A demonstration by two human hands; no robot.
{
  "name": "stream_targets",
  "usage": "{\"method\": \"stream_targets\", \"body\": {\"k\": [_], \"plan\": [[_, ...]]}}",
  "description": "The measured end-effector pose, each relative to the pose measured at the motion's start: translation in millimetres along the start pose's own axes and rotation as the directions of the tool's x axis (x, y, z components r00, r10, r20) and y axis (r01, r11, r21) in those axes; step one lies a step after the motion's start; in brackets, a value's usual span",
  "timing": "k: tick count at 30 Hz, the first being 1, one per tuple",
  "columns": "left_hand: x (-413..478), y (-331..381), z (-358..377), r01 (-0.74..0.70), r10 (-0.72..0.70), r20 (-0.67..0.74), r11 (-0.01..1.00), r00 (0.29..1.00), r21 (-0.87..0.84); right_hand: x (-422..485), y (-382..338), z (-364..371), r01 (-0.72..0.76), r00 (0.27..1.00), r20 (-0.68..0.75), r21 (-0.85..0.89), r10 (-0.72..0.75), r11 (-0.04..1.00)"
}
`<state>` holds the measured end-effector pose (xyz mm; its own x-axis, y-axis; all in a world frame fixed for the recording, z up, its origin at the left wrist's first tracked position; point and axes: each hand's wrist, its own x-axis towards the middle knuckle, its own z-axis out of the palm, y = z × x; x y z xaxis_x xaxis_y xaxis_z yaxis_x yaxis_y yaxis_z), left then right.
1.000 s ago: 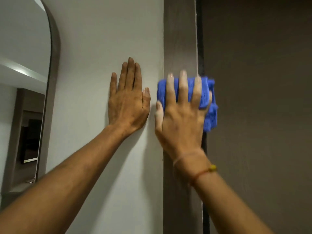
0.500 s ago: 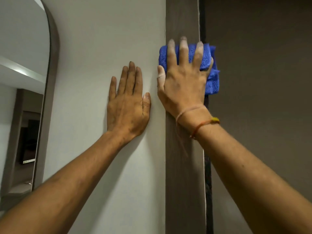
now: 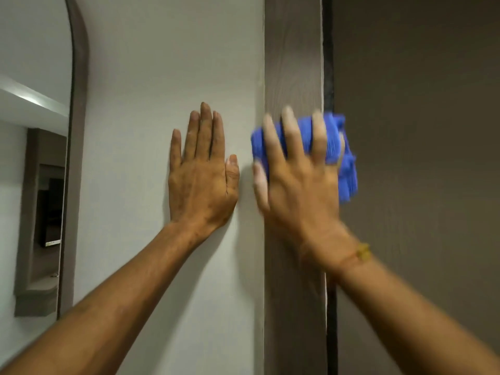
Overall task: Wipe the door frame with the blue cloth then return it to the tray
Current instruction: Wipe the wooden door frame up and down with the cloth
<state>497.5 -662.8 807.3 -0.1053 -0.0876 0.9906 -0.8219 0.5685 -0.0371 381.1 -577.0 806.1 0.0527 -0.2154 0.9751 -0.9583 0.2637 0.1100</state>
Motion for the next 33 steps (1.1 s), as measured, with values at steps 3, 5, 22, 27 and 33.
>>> {"method": "stream_targets", "body": {"k": [3, 5, 22, 27, 33], "plan": [[0.3, 0.7, -1.1, 0.004, -0.004, 0.001, 1.0, 1.0, -0.002, 87.2, 6.3, -15.4, -0.031, 0.998, -0.05, 0.021, 0.032, 0.999], [0.0, 0.8, -1.1, 0.006, -0.006, 0.001, 1.0, 1.0, 0.0, 106.0, 8.8, -15.0, -0.046, 0.996, -0.07, 0.028, 0.048, 0.999], [-4.4, -5.6, -1.6, -0.012, 0.012, 0.015, 1.0, 1.0, -0.019, -10.5, 5.8, 0.2, 0.081, 0.997, 0.02, 0.001, -0.081, 0.997], [-7.9, -6.4, -2.1, 0.008, -0.007, 0.014, 1.0, 1.0, -0.026, 128.9, 9.7, -20.4, -0.008, 0.999, -0.05, -0.004, 0.007, 1.0], [-11.0, -6.3, -1.6, 0.018, -0.018, 0.011, 0.999, 1.0, -0.03, 141.1, 7.3, -20.6, -0.071, 0.99, -0.121, 0.058, 0.078, 0.996]]}}
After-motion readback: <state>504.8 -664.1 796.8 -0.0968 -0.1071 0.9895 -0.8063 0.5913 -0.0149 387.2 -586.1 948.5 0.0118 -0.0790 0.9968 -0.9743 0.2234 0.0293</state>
